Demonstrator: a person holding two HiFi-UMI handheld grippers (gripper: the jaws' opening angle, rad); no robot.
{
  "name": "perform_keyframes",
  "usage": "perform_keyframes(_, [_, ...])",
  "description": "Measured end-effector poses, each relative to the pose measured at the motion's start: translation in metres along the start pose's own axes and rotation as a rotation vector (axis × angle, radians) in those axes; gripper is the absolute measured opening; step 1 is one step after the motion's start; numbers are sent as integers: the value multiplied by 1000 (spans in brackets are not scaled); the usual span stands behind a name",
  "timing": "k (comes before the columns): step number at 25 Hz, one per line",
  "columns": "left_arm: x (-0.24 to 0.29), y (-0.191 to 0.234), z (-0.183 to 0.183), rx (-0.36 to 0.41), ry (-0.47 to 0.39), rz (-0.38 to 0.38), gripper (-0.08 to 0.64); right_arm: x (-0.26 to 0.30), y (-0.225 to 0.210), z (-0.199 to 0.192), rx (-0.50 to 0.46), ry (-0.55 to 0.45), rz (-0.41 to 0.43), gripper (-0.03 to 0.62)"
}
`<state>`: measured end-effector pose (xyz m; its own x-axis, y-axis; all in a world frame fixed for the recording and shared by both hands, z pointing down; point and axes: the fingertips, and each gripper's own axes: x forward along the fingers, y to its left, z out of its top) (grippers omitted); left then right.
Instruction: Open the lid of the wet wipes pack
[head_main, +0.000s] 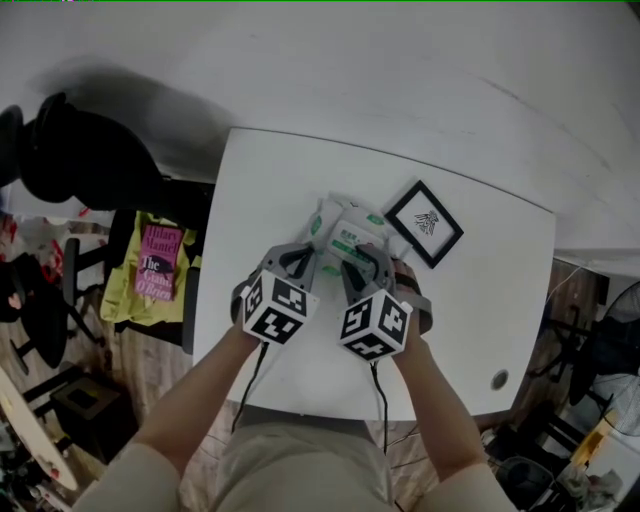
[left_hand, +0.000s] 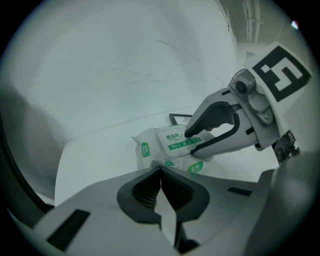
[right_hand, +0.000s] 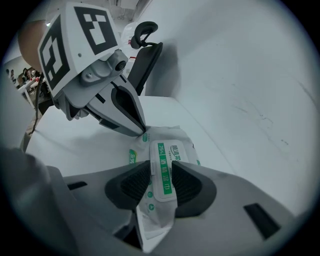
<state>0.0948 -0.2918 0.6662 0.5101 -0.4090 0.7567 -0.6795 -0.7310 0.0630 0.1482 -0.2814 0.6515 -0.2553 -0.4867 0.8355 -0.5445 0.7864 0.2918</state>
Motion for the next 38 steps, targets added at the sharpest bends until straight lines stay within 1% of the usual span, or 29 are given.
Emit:
perform_keyframes(4, [2, 0, 1, -18, -14, -16, 21, 0, 3, 2, -50, -4, 5, 133])
perform_keyframes(9, [8, -1, -2, 6, 21, -21, 21, -9, 2, 8, -41, -36, -1, 64])
perform_keyframes(12, [10, -2, -3, 24, 18, -3, 21, -14, -2, 13, -28, -50, -7, 57])
perform_keyframes(13, [11, -2, -4, 30, 20, 3, 21, -19, -7, 17, -22, -67, -24, 52])
perform_keyframes(15, [12, -3, -7, 31, 28, 4, 21, -33, -28, 27, 11, -124, -85, 35])
perform_keyframes(16, [12, -4, -8, 24, 29, 1, 21, -39, -41, 31, 40, -144, -102, 32])
perform_keyframes(18, [11, -3, -9, 9, 27, -6, 21, -42, -61, 32, 86, -151, -93, 34])
perform_keyframes(21, [10, -2, -11, -7, 30, -11, 21, -31, -75, 28, 87, -140, -85, 34])
perform_keyframes(27, [11, -2, -10, -33, 24, -18, 21, -13, -98, 20, 125, -159, -108, 40])
perform_keyframes(29, [11, -2, -11, -43, 20, -22, 21, -6, -102, 17, 148, -166, -104, 41])
perform_keyframes(30, [11, -3, -11, -51, 18, -26, 21, -3, -104, 15, 176, -173, -97, 41])
perform_keyframes(33, [11, -2, -11, -80, 9, -50, 21, 11, -112, 8, 331, -190, -62, 41])
perform_keyframes(34, [10, -1, -11, -85, 7, -56, 21, 16, -114, 4, 359, -181, -55, 44])
perform_keyframes(38, [10, -1, -12, -88, 3, -56, 21, 35, -104, -15, 358, -111, -26, 45])
